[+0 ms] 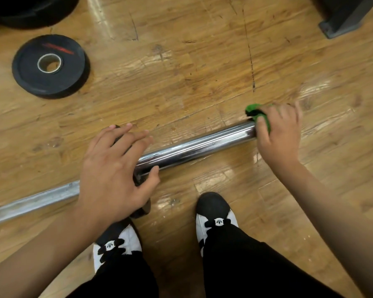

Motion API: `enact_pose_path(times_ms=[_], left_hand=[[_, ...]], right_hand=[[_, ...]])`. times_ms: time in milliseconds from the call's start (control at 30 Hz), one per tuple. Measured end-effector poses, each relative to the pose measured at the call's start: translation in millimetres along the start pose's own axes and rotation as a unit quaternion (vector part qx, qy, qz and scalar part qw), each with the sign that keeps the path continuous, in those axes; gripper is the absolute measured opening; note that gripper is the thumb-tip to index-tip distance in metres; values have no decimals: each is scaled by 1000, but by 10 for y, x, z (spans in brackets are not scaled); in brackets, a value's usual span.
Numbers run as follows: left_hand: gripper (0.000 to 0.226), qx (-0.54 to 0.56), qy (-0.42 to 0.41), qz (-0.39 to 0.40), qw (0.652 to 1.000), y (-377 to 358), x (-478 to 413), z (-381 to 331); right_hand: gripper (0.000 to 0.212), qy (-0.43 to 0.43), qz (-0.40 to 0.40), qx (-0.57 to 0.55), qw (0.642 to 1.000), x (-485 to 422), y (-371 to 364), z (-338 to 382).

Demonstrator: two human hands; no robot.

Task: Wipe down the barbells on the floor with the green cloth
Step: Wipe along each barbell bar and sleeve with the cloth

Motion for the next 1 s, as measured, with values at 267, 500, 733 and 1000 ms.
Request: enact_pose_path(times_ms=[267,500,733,1000], left_hand=[[50,48,-1,5,999,60,-119,160],[52,72,8,26,997,53,-208,306],[55,64,-6,67,996,31,-266,330],[61,78,27,78,994,101,-513,669]], right_hand=[[35,-7,16,-28,999,136,-292,950],[41,122,55,26,991,-151,-151,331],[39,-45,29,-56,997,-9,-339,1034],[46,94,48,47,993,-213,-367,663]])
Point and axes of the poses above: each hand's wrist, its own x-axis away from the middle knuckle, its own y-axis out of the back of the hand, z = x × y, the point moved 9 cm from there along -x, towards the middle knuckle, and after that the axes turned 10 degrees about z, right-handed, at the moved point
